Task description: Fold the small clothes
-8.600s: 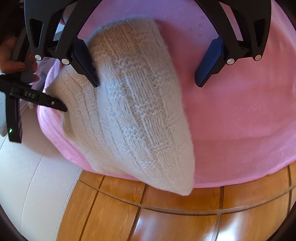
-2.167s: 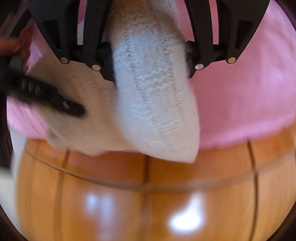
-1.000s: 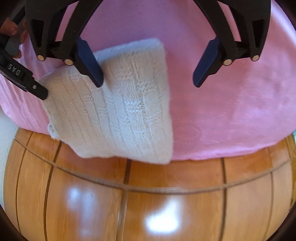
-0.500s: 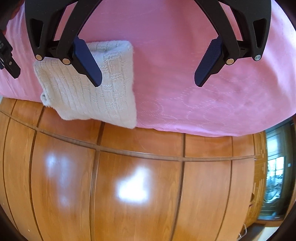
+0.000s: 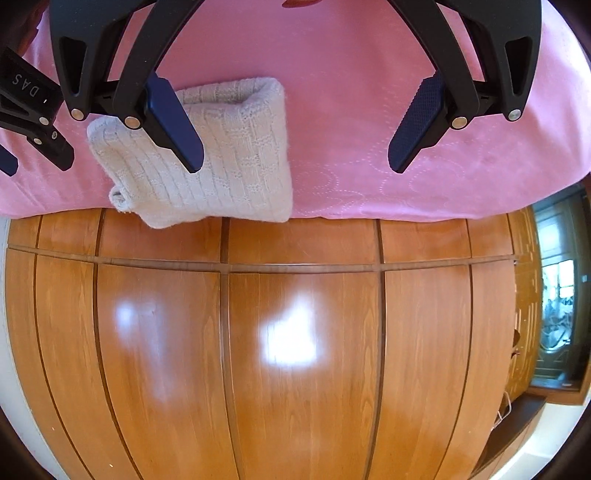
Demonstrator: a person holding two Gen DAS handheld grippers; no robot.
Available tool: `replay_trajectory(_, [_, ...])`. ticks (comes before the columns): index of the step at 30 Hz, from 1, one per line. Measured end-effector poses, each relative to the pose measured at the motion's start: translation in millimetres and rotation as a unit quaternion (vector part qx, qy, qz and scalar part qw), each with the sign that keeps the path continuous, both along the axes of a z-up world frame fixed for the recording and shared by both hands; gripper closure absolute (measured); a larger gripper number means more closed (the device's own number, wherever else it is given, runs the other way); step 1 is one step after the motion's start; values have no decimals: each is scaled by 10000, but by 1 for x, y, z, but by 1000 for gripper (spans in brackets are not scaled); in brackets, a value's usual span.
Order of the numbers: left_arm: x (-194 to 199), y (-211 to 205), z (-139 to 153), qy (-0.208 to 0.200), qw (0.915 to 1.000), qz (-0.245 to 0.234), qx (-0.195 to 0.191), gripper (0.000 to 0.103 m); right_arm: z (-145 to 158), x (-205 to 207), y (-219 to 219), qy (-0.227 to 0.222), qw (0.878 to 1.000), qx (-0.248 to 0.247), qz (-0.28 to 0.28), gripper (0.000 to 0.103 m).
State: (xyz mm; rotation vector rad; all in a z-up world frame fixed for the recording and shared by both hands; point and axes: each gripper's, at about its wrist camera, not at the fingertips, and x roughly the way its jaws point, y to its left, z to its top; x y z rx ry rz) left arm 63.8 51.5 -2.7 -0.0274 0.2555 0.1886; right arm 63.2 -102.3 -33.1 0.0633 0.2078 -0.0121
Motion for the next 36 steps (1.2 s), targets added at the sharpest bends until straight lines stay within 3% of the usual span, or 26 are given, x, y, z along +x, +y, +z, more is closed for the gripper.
replay_trajectory(7, [0,7,-2,103,9997,42,-206,4,-2,-1,1,-12,10000,-48,12,2])
replay_trajectory(36, [-2,-3,-3,142,9998,-115,-30,4,-4,2,-4,156,9998,88,47,2])
